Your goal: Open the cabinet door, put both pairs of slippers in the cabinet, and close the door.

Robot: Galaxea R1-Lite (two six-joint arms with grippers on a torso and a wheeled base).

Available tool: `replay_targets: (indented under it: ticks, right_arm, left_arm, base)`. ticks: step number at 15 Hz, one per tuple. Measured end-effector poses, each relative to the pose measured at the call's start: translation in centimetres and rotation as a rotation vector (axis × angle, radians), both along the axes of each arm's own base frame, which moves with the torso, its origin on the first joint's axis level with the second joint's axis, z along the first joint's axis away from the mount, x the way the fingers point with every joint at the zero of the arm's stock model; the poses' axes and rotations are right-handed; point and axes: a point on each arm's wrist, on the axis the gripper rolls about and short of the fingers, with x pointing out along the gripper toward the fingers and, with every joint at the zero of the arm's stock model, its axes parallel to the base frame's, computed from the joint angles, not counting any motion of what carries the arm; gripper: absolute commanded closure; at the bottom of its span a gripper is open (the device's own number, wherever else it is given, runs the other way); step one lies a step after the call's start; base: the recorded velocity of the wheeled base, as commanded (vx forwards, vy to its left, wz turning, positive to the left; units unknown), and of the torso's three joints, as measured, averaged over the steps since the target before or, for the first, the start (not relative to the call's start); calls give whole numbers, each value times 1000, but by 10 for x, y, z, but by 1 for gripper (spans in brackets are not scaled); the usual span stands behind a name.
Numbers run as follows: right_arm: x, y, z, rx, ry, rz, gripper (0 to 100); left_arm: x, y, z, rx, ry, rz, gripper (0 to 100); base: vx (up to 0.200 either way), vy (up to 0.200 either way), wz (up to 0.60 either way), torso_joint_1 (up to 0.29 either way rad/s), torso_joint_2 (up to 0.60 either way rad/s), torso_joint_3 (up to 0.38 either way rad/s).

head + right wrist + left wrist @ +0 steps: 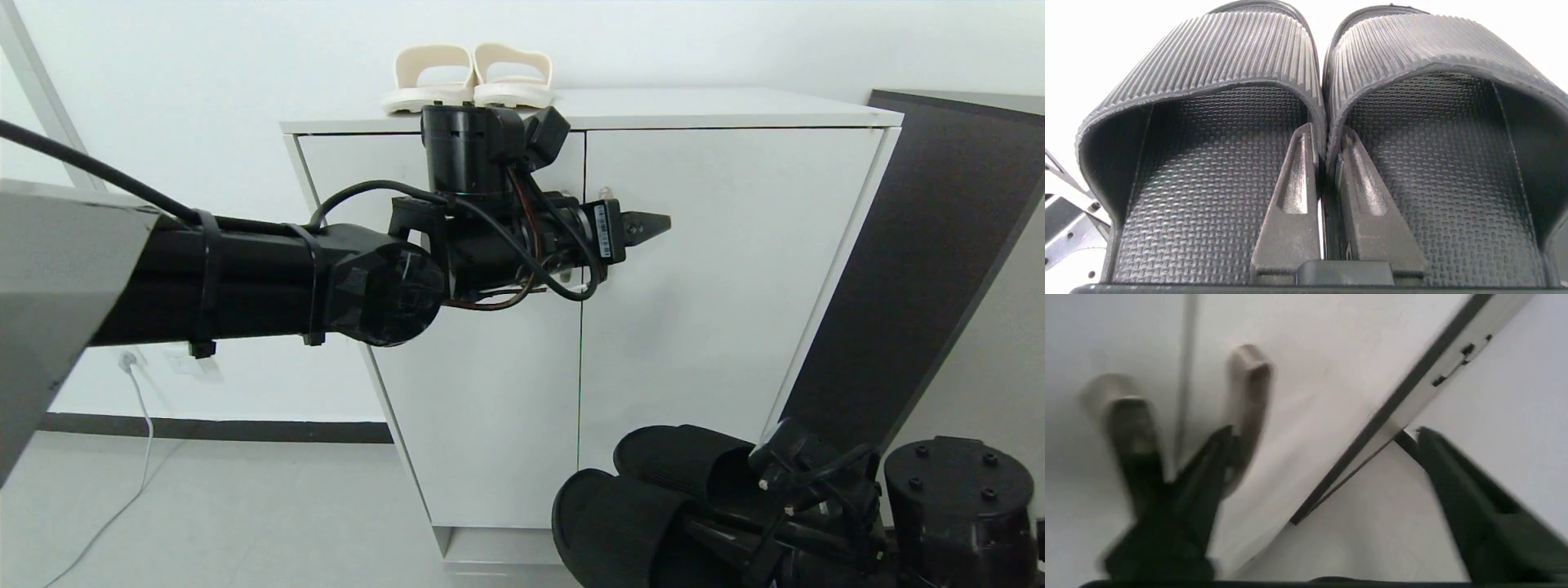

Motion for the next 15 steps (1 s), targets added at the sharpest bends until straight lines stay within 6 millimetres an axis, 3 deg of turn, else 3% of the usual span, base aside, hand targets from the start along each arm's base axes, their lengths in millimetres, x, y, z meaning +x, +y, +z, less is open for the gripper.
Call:
replay_targets:
  ticks: [3,7,15]
  right_arm:
    - [-2,-1,-1,-1,2,6,100]
    - [-14,-5,2,38,26,143,100]
    - [-26,-12,0,21,12,211,100]
  left_arm:
    - [-4,3,-5,15,16,0,100]
    - [-34,14,-9,50,40,-37,100]
    - [-87,33,-13,50,-44,-86,100]
  base:
    - [0,0,0,0,0,0]
    - [0,0,0,0,0,0]
    - [0,0,0,0,0,0]
